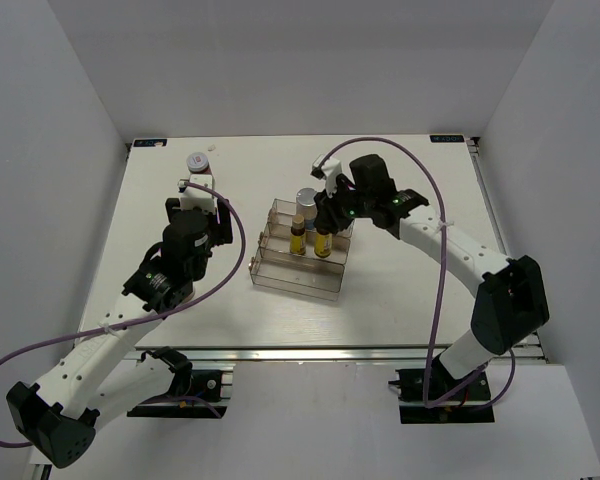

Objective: Organize the condiment bottles

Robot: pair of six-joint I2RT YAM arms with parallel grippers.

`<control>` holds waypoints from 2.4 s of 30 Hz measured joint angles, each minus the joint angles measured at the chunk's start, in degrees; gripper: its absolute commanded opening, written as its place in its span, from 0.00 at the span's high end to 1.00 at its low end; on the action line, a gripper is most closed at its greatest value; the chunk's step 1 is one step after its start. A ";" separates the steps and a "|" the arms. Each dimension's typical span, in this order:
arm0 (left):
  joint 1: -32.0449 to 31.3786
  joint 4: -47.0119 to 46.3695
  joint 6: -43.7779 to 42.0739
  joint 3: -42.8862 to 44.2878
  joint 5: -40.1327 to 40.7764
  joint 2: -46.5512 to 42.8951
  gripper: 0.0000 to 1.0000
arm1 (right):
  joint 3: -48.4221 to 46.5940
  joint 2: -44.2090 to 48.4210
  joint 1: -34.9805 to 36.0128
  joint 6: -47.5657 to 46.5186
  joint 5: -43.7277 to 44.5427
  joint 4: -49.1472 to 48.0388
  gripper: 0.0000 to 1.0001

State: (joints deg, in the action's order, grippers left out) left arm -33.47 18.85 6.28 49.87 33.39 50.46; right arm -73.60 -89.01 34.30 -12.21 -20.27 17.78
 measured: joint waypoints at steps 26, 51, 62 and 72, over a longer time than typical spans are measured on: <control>0.00 0.20 1.31 -0.02 0.90 1.33 0.41 | 2.49 1.40 2.47 -0.09 4.26 -0.96 0.39; 25.88 4.61 7.43 36.70 -17.57 62.10 0.02 | 23.98 37.20 -4.02 -2.19 -12.09 -3.98 0.11; 27.76 7.19 6.19 58.64 -17.31 81.29 0.02 | 23.98 37.05 -4.04 -3.76 -14.95 -3.91 0.11; 28.85 5.92 6.16 64.65 -13.03 84.26 0.02 | 23.98 37.05 -4.02 -4.44 -15.93 -3.80 0.11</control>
State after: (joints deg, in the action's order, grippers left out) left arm -4.62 24.77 12.45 114.52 20.36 134.72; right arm -49.63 -51.96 30.28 -16.64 -36.21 13.98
